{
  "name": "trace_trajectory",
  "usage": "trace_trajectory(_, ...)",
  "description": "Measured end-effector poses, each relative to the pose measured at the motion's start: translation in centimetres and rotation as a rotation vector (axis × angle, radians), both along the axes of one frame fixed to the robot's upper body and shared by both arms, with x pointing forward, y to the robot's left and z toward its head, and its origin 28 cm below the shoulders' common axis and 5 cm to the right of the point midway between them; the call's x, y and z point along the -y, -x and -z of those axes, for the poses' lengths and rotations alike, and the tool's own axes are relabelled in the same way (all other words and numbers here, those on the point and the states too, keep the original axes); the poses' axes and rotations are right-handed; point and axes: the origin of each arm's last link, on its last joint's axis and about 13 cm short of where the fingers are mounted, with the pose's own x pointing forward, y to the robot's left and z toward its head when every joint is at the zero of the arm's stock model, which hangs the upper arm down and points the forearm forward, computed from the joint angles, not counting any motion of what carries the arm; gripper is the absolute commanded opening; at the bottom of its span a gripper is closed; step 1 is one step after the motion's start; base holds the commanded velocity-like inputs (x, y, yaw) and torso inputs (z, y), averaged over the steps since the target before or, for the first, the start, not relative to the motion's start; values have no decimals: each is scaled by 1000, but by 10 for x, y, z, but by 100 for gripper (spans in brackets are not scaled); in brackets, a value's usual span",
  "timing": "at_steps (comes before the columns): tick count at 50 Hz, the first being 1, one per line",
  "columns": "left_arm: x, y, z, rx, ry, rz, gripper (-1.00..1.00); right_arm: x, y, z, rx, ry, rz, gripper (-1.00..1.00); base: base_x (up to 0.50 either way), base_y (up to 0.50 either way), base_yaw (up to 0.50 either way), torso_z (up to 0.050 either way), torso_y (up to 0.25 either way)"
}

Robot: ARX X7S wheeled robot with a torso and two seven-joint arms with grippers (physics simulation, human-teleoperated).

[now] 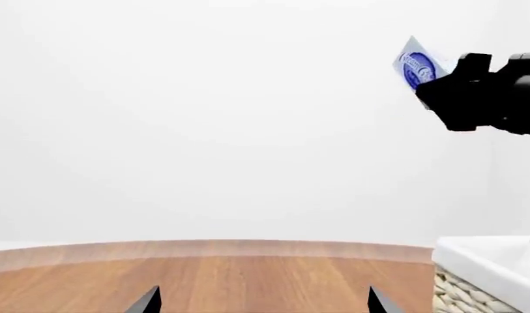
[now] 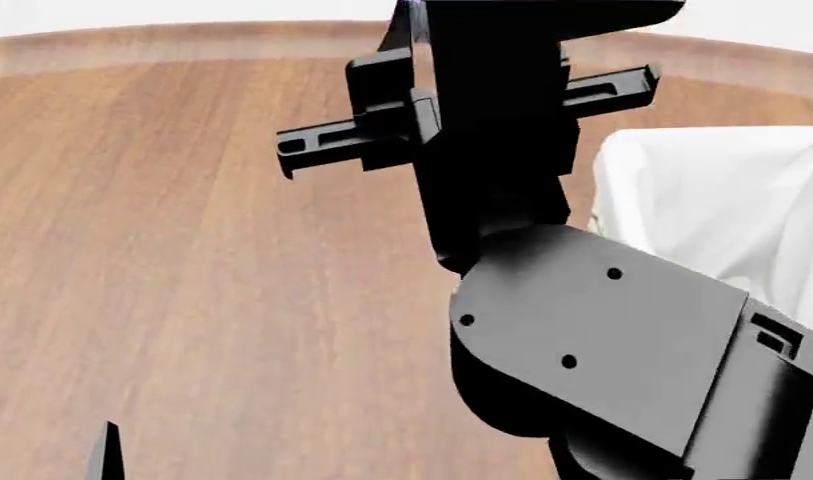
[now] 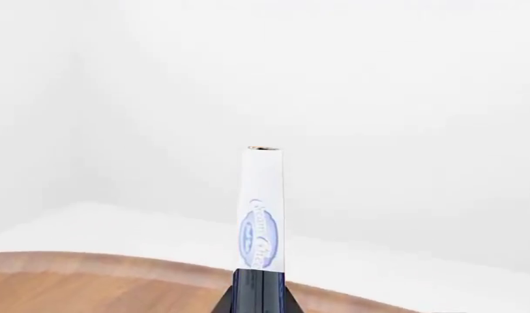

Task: Pick up the cream cheese box, and put it in the basket.

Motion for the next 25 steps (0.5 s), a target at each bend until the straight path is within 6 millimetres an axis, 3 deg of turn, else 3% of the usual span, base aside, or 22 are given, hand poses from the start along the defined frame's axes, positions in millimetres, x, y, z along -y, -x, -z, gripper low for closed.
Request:
trace_trajectory(11,0,-1,0,-6,1,0,100,34,25,-15,62,26,73,-100,0,0,0,0,0)
trace_trajectory(25,-1,-2,2,-12,0,-5,100,80,33,14,-7,39,223,-100,0,0,0,0,1)
